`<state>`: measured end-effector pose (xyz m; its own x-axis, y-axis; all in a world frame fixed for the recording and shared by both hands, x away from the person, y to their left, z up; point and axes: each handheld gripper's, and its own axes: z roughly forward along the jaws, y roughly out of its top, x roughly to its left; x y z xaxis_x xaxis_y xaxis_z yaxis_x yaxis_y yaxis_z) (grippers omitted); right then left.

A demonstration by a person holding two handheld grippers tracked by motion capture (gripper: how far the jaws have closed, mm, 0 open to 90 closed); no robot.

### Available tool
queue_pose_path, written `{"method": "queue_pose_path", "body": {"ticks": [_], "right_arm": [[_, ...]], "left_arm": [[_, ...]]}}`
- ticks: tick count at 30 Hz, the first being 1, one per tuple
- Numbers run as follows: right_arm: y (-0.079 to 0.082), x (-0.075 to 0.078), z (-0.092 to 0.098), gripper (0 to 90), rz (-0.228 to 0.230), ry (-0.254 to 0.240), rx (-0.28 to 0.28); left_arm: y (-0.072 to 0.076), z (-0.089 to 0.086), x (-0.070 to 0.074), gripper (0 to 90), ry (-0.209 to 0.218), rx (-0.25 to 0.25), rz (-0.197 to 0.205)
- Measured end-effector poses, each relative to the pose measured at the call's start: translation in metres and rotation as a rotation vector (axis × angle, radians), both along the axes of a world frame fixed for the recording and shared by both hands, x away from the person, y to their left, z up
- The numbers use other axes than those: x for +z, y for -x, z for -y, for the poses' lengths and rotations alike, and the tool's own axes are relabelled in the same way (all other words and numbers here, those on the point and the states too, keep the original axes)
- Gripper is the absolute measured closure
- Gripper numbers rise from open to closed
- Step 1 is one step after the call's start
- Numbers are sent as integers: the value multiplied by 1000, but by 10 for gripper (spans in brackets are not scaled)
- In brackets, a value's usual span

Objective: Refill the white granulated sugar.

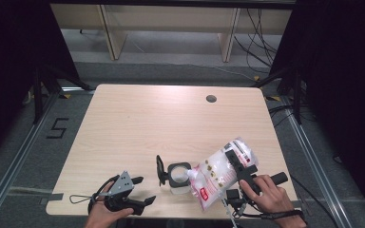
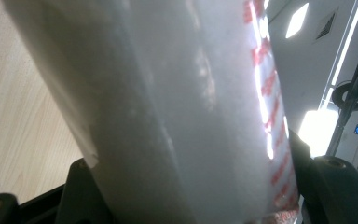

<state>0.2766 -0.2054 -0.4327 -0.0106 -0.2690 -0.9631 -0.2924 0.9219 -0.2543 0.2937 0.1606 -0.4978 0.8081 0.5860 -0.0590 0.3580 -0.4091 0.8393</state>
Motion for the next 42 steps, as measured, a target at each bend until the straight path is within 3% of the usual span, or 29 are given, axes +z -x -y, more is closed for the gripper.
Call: {"method": "queue_pose_path", "body": {"ticks": [5, 6, 8, 9, 11, 12, 14, 18, 19, 22, 23, 25, 26, 28, 29, 33, 34, 36, 42], "right_arm": [[-1, 4, 0, 409, 19, 40, 29], [-1, 4, 0, 409, 13, 43, 22], [-1, 5, -2, 409, 19, 61, 22], [1, 2, -2, 409, 14, 28, 12], [1, 0, -2, 409, 1, 10, 5], [0, 0, -4, 409, 4, 23, 19], [0, 1, -5, 408, 20, 57, 38], [0, -1, -3, 408, 5, 31, 22], [0, 2, -4, 408, 12, 56, 34], [1, 1, -2, 408, 4, 9, 4], [1, 3, -3, 408, 15, 33, 22], [1, 3, -2, 408, 7, 34, 14], [0, 4, -2, 408, 12, 43, 22], [0, 5, -2, 408, 18, 59, 27], [0, 4, -2, 408, 19, 41, 31], [0, 4, -3, 408, 12, 50, 28], [1, 2, -3, 408, 4, 33, 20], [1, 1, -3, 408, -6, 10, 16], [1, 1, -3, 409, -3, 14, 17]], "left_arm": [[2, 2, -1, 193, 44, 18, -15], [0, 0, 0, 193, 1, 2, -1], [1, 1, -1, 194, 31, 15, -12], [2, 2, -1, 193, 40, 22, -22], [1, 1, -1, 193, 24, 19, -11], [2, 3, -1, 193, 58, 32, -27], [2, 3, -1, 194, 55, 31, -23], [1, 1, 0, 194, 42, 28, -8], [1, 1, 0, 194, 40, 26, -10], [1, 1, -1, 193, 53, 34, -11], [1, 1, -1, 194, 52, 34, -11], [1, 1, -1, 194, 52, 33, -11], [1, 0, 0, 194, 28, 30, -11], [1, 0, 0, 194, 24, 19, -2], [1, 1, 0, 194, 39, 25, -4], [2, 1, -1, 194, 52, 31, -12], [1, 0, 0, 194, 38, 23, -9], [1, 1, -1, 194, 51, 31, -12], [0, -1, 0, 194, 29, 17, -8]]}}
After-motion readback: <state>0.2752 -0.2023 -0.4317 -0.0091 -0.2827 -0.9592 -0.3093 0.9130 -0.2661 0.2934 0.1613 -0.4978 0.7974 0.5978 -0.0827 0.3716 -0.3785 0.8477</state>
